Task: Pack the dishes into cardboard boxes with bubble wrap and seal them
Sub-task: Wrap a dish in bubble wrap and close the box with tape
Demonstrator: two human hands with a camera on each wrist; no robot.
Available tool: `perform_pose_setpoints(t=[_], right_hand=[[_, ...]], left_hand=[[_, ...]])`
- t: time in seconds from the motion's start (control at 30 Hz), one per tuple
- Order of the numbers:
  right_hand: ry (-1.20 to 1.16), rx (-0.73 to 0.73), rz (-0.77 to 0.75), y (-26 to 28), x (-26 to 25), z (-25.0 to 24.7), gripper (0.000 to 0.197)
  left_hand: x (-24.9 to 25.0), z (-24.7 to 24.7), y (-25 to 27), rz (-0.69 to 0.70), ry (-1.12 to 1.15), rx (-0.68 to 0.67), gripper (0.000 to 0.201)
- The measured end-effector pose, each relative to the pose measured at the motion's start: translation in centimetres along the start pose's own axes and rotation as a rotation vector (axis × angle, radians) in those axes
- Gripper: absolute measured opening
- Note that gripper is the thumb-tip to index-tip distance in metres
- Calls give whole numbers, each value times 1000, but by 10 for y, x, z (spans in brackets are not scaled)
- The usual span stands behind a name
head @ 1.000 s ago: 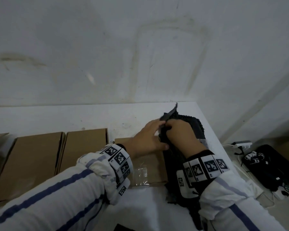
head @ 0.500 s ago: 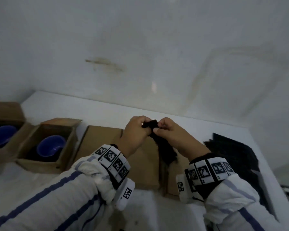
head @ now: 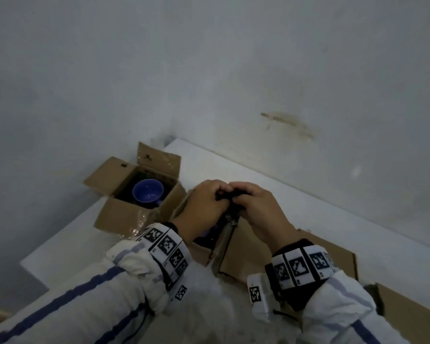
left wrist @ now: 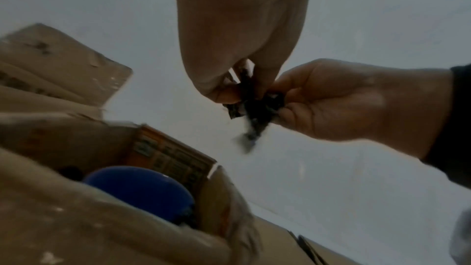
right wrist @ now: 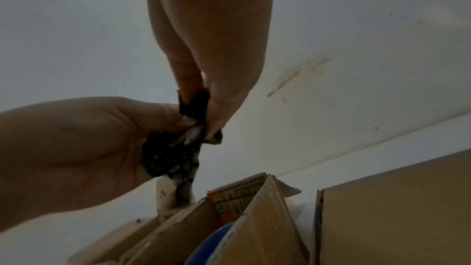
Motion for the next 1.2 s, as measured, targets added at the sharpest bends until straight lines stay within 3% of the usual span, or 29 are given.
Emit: perform_pose_setpoints(t=[0.07,0.13,0.2,0.3,0.43,0.53,0.63,0.67,0.87,1.03,1.1,1.2], right_hand=[[135,-152,-74,-3,-10,22,47],[500,-202,-207,-7,-20,40,50],[832,-115,-300,-17,-24,53,38],[991,24,-259,-37,-19,61,21],[988,58,-131,-52,-9,67,12],[1117,-14,-167,-61,-8,84,10],[1223,-94,-240,-71,-8,101,20],[1260,-141,-250,-74,-4,107,22],[1466,-426,-231,-79,14,124,28],[1485,-612,-52,-70,31,124,29],[1381,-585,-58,-68,27,119,35],[1152,-380,-73,-65,11,94,44]], left_hand=[[-11,-28,-6,-66,42,102,24],[-20,-47,-10,-131,41,162,18],[-28,-53,-12,-193,119,167,13],[-38,-55,-13,-344,292,82,10],[-56,-79,-22,-366,46,99,27],[-61,-86,-26,-395,-158,27,31],[-60,-83,-29,-362,-300,-91,18],[-61,-82,-29,-352,-330,-115,22],[-71,-81,-31,-370,-316,-140,40],[-74,-80,-32,-383,-306,-117,39],[-72,-80,-31,-379,-343,-123,37],[-61,-75,-29,-320,-404,-88,32]])
Point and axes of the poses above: each hand's wrist, its own y-axis away from the middle knuckle, its own z-axis out of the palm, x = y × z, the point moved 5 cm from there along -y, towards the middle knuckle, and after that the axes turned 9 degrees about y, right-handed, at the moved point
